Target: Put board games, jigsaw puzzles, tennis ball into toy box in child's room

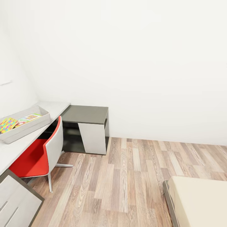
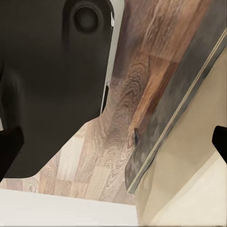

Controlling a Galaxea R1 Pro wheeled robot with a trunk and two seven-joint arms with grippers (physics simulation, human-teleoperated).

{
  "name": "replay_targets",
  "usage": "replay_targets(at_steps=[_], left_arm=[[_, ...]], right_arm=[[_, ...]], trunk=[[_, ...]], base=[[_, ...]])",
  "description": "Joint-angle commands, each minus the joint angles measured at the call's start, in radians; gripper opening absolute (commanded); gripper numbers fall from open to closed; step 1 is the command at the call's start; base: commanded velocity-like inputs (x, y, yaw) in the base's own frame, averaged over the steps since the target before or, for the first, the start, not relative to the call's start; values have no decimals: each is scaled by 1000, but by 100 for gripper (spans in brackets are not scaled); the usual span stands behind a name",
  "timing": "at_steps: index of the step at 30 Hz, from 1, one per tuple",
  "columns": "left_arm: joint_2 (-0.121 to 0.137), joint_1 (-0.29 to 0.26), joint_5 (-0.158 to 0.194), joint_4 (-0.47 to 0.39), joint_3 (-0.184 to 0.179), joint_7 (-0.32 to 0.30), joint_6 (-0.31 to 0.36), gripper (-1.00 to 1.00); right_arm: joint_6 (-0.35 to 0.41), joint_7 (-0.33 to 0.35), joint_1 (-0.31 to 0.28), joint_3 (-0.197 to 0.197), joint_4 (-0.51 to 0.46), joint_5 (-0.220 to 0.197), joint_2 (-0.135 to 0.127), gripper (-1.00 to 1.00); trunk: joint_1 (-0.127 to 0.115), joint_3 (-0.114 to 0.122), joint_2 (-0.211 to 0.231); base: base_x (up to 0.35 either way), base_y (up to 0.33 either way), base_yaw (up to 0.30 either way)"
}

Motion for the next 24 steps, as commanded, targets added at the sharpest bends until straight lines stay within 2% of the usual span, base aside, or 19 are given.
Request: replay_targets(at_steps=[1,19,24], left_arm=[[1,0,8,-3,-8,7,4,100],[1,0,8,-3,-8,7,4,100],[1,0,8,-3,-8,7,4,100]], right_arm=[[5,1,-1,3,-2,0,-1,100],[2,1,2,2,9,-5,4,100],[2,2,2,0,9,-7,15,100]], trunk=[[1,-2,-2],[1,-2,-2],[1,-2,-2]], base=[[0,0,0],[0,0,0],[0,0,0]])
